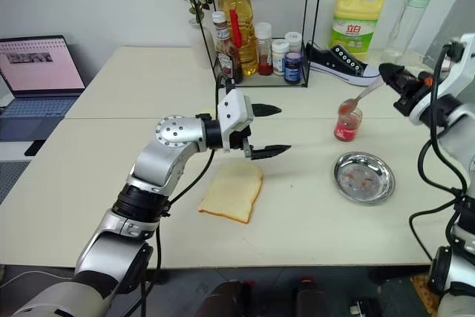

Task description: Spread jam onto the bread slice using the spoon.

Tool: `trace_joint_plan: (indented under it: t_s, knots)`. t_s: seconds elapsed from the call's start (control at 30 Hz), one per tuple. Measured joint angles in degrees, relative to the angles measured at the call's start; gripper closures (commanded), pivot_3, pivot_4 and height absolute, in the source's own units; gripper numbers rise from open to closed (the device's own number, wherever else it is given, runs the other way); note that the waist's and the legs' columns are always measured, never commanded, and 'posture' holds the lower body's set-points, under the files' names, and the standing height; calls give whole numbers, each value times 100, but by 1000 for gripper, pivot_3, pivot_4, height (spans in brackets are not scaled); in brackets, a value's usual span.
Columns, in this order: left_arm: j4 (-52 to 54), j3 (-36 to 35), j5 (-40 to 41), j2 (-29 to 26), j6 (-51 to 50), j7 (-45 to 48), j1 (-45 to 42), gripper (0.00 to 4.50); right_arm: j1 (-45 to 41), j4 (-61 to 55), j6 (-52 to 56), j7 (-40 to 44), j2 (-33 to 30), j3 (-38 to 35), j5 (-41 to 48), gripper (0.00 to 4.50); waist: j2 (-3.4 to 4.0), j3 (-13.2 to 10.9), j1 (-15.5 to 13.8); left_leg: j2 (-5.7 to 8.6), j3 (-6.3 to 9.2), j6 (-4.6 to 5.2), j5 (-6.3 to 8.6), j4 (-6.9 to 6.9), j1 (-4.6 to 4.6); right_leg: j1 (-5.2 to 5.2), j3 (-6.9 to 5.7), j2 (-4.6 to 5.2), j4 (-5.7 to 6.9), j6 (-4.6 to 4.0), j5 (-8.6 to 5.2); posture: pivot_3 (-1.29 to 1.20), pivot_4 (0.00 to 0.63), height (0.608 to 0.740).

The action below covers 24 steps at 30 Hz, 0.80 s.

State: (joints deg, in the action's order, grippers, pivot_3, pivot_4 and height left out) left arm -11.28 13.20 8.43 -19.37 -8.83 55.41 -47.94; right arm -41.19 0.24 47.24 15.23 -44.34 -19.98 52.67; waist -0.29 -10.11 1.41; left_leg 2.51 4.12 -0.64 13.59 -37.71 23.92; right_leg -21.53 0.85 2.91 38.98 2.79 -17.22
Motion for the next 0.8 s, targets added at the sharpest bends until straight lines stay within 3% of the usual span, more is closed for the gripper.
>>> trace_joint_plan:
  t_s: [0.33, 0.8]
  knots:
    - [-516, -2, -250, 300, 459, -254, -262, 0, -677, 1940, -1667, 1111, 318, 1237, -2234, 4468, -1, -1, 13, -1, -8, -1, 0, 2, 22, -32, 7, 2, 8, 0, 1, 0, 150, 740]
    - [-437, -3, -279, 319, 381, -352, -261, 0, -1022, 3518, -3600, 1952, 694, 2076, -4159, 4468, -1, -1, 21, 0, -8, -4, -2, -1, 22, -33, 6, 1, 9, 0, 1, 0, 150, 740]
